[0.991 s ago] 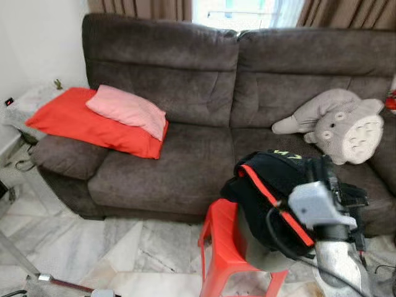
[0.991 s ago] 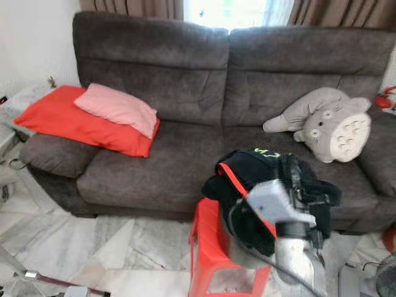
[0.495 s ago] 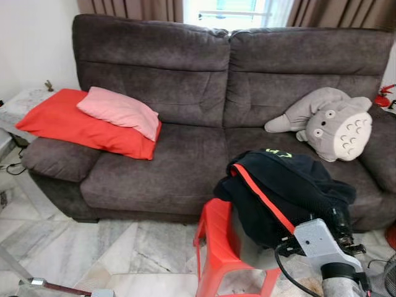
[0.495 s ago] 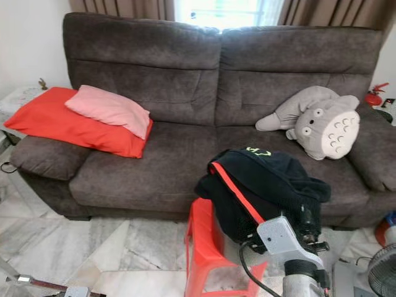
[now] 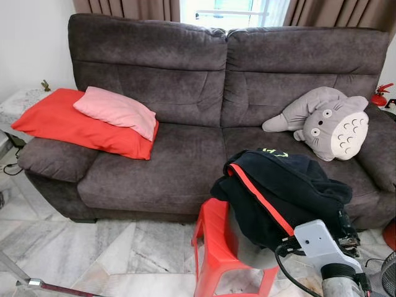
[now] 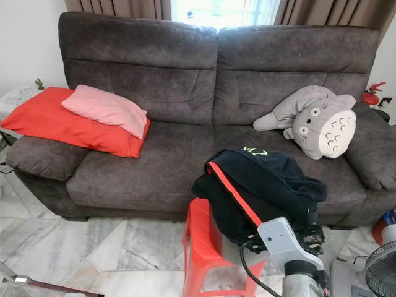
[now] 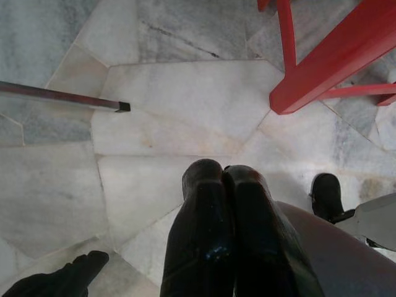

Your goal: Hang hanger

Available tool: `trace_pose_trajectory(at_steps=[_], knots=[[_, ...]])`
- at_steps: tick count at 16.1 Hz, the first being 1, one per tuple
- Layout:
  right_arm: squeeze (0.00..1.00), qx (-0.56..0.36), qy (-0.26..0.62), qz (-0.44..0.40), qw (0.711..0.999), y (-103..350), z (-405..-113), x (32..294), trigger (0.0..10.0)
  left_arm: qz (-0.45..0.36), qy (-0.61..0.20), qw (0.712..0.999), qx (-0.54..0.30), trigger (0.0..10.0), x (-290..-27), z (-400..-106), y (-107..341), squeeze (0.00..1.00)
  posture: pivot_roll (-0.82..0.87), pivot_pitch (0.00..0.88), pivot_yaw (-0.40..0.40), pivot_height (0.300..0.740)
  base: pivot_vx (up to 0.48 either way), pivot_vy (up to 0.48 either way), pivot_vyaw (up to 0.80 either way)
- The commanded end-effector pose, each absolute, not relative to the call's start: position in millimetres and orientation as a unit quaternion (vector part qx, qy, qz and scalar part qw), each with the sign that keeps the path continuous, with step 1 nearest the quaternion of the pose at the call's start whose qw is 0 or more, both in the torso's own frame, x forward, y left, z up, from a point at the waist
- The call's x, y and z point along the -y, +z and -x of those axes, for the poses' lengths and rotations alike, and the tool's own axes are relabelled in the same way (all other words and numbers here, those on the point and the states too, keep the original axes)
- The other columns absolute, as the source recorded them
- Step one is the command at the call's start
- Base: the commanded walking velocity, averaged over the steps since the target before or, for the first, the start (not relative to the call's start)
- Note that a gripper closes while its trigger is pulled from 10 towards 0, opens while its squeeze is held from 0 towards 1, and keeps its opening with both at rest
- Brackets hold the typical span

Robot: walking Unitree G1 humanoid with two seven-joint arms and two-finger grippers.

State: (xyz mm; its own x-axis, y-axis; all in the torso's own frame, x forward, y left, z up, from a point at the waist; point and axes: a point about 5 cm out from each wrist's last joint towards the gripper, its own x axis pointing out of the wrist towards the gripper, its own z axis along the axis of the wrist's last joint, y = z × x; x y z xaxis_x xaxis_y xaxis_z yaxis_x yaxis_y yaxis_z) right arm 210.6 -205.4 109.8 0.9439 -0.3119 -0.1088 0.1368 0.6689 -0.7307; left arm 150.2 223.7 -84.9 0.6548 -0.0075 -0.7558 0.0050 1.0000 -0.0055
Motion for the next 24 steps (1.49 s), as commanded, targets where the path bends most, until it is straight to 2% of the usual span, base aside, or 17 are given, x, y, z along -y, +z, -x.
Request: trace_pose_trajectory(at_steps=[1, 2, 7, 14, 24], knots=[[0.59, -0.123, -0.130, 0.389, 0.904, 109.6, -209.5, 208.3, 10.0, -0.003, -0.002, 0.902, -0.432, 10.0, -226.6, -142.9, -87.9, 0.00, -0.08, 0.027, -0.025, 0.740, 0.000, 0.000, 0.00], [0.00, -0.126, -0.130, 0.391, 0.902, 109.7, -210.7, 209.2, 10.0, -0.002, -0.001, 0.900, -0.435, 10.0, -225.2, -142.3, -88.6, 0.00, -0.08, 0.027, -0.025, 0.740, 0.000, 0.000, 0.00], [0.00, -0.129, -0.155, 0.396, 0.896, 114.0, -213.1, 214.6, 10.0, -0.001, -0.002, 0.898, -0.441, 10.0, -222.6, -140.9, -90.1, 0.00, -0.08, 0.029, -0.027, 0.740, 0.000, 0.000, 0.00], [0.00, -0.166, -0.182, 0.352, 0.903, 106.8, -210.9, 224.1, 10.0, -0.001, 0.000, 0.894, -0.448, 10.0, -220.7, -143.6, -90.5, 0.00, -0.08, 0.032, -0.025, 0.740, 0.000, 0.000, 0.00], [0.00, -0.069, -0.200, 0.357, 0.910, 134.4, -225.3, 219.3, 10.0, 0.002, -0.010, 0.907, -0.421, 10.0, -212.7, -156.3, -86.0, 0.00, -0.08, 0.033, -0.027, 0.740, 0.000, 0.000, 0.00]])
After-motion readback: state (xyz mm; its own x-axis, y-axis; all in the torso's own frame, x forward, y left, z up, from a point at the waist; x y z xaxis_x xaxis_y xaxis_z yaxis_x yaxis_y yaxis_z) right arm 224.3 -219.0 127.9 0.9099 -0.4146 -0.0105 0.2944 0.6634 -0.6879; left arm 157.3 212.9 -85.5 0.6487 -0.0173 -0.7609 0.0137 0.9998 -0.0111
